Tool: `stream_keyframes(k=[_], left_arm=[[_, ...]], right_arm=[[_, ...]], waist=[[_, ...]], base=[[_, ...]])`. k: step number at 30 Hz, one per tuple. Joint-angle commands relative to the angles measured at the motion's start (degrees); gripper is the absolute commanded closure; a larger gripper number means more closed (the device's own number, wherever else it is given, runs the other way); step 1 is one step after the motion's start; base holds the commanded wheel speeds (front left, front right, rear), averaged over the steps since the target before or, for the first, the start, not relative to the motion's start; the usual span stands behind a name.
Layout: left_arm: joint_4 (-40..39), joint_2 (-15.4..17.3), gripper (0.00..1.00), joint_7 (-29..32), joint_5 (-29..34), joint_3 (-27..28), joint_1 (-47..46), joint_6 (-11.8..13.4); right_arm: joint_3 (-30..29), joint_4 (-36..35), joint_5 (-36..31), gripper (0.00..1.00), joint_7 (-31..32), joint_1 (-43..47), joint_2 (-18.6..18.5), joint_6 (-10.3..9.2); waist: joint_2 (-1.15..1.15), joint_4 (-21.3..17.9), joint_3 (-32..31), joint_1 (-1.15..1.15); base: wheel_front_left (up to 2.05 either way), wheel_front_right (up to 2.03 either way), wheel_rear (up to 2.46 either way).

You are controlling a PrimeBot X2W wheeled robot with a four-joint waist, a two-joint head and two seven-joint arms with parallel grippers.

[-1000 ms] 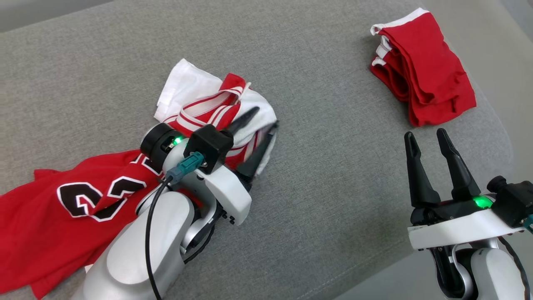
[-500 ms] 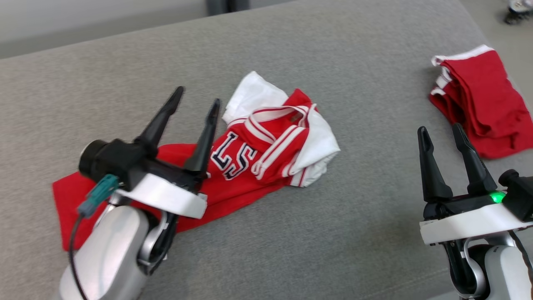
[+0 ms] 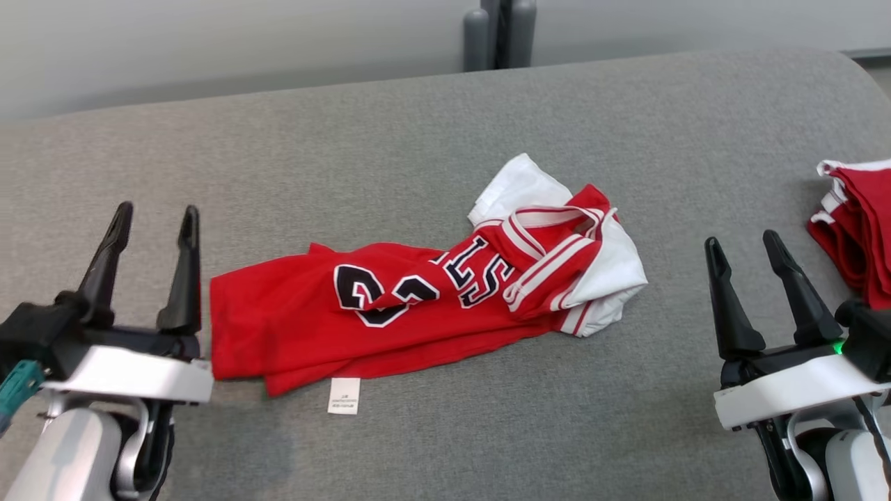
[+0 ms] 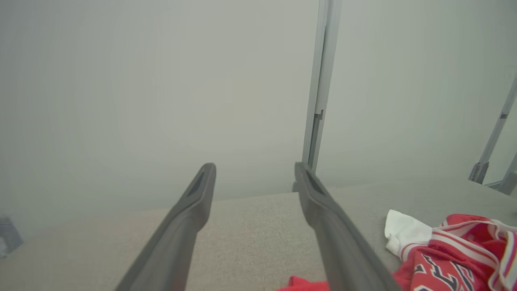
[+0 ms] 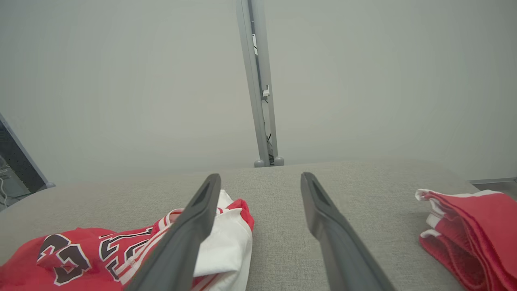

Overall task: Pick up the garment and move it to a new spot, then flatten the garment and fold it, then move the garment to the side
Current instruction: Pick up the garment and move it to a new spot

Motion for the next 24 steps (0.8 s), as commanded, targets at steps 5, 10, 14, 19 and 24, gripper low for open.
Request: stream_keyframes(k=[5, 10, 14, 19, 24], left_arm=[[-1.8, 0.9, 0.00, -0.2, 0.2, 3.8, 5.1, 0.0], [-3.3, 0.8, 0.00, -0.2, 0.4, 5.1, 9.6, 0.6], [-4.0, 0.9, 0.00, -0.2, 0.1, 5.5, 12.5, 1.0], [-4.9, 1.1, 0.00, 0.2, -0.1, 5.5, 15.5, 1.6], [-6.2, 1.2, 0.00, 1.0, -0.5, 5.5, 17.9, 2.4]], right_arm=[[-0.1, 0.2, -0.3, 0.00, 0.8, 1.5, -1.2, 0.01], [-0.3, 0.4, 0.1, 0.00, 1.1, 3.0, -1.5, 0.01], [-0.3, 0.6, 0.3, 0.00, 1.3, 4.4, -1.7, 0.01], [-0.6, 0.6, 0.6, 0.00, 1.6, 6.2, -2.0, 0.01], [-1.0, 0.0, 0.7, 0.00, 2.2, 7.7, -2.1, 0.01]], waist=[[0.00, 2.3, -2.5, 0.00], [0.00, 2.9, -4.5, 0.00], [0.00, 2.9, -6.2, 0.00], [0.00, 2.6, -8.2, 0.00], [0.00, 2.5, -9.8, 0.00]], base=[[0.00, 0.00, 0.00], [0.00, 0.00, 0.00], [0.00, 0.00, 0.00], [0.00, 0.00, 0.00], [0.00, 0.00, 0.00]])
